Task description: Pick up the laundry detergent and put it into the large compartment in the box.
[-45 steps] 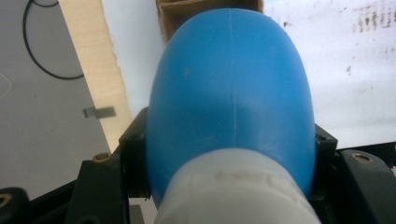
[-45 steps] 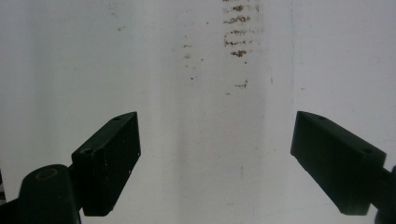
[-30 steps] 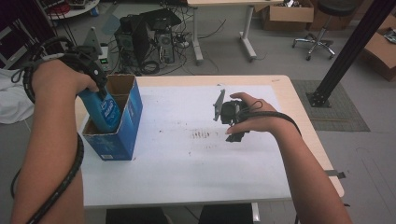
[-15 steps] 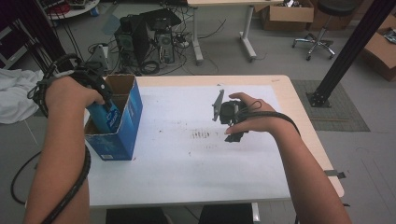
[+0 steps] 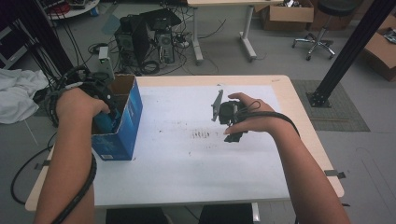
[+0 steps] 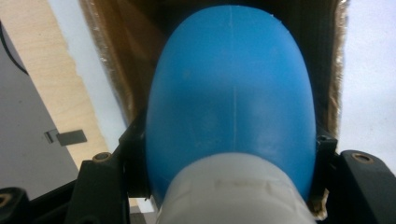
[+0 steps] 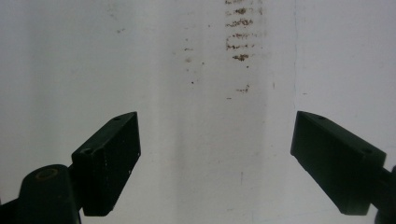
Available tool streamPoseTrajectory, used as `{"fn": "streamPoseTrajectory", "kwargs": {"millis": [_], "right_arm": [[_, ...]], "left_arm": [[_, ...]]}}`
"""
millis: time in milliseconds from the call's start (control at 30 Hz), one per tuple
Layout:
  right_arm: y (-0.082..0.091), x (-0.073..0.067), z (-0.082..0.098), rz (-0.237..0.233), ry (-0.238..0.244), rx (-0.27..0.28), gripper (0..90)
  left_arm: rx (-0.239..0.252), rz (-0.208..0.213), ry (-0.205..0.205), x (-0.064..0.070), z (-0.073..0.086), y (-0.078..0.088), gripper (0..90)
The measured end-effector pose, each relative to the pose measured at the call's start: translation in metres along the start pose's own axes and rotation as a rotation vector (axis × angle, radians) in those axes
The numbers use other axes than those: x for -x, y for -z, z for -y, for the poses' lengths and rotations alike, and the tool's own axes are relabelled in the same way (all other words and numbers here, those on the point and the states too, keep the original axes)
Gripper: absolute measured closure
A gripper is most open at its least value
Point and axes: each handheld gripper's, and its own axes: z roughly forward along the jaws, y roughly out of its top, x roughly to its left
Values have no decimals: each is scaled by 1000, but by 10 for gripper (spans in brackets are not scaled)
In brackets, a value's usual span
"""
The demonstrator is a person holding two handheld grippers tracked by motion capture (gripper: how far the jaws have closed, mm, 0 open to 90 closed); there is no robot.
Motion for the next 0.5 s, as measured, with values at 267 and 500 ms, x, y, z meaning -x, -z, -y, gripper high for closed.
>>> {"fn": "streamPoseTrajectory", "kwargs": {"millis": [267, 500], "right_arm": [[-3, 0, -2, -2, 3, -2, 161], [-4, 1, -2, -8, 4, -13, 161]], "left_arm": [[5, 10, 0, 0, -1, -14, 383], [-1, 17, -1, -2, -3, -26, 383]]}}
